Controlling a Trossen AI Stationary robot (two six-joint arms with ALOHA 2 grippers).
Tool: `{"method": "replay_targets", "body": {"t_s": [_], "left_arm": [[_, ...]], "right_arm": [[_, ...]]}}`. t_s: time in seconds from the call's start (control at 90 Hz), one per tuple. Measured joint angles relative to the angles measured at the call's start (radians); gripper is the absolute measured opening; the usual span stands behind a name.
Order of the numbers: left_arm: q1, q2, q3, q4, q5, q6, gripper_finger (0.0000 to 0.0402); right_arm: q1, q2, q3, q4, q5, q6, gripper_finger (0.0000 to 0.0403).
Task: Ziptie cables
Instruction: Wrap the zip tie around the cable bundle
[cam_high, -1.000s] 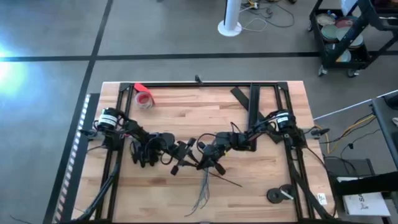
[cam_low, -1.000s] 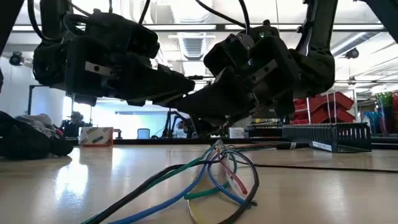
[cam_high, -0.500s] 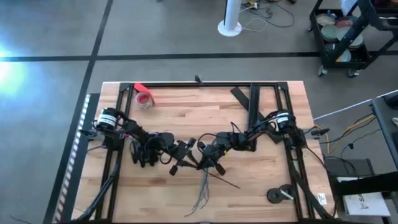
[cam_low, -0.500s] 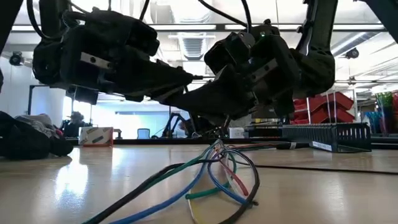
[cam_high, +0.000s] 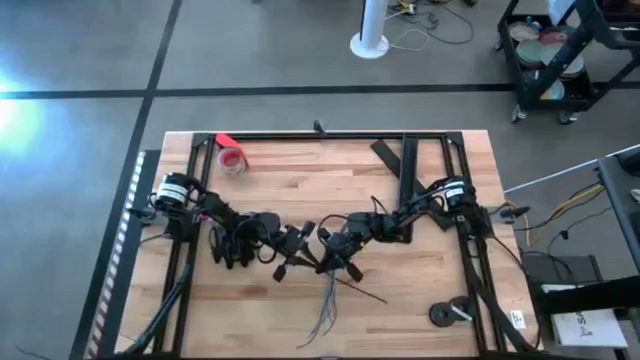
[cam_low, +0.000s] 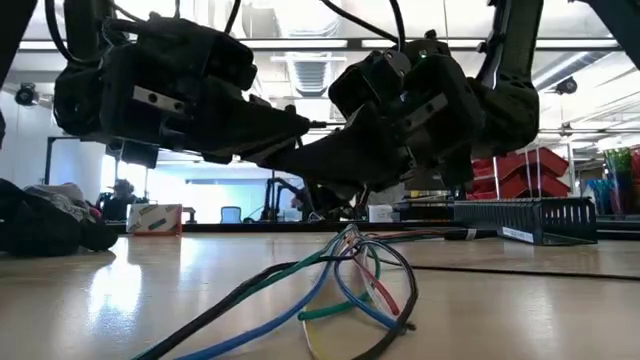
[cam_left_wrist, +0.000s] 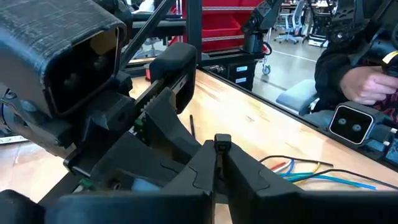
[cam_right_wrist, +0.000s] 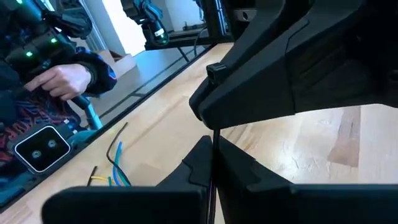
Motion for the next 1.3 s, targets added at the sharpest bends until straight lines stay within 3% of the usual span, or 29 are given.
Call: {"method": "replay_targets", "body": {"t_s": [0.8,1.078,1.3], "left_arm": [[0.000,0.000,0.000,-0.011,-0.001,-0.013,0.0038],[0.000,0.001,0.000,-0.022,-0.016,-0.019,0.0005],[0.000,0.001,0.000,-0.026,-0.016,-0.019,0.0003]], "right_arm": [[0.000,0.000,0.000,0.001,0.003,0.000,0.0000],[0.000,0.000,0.000,0.008,0.003,0.000,0.0000],[0.000,0.000,0.000,0.008,0.003,0.000,0.0000]]}}
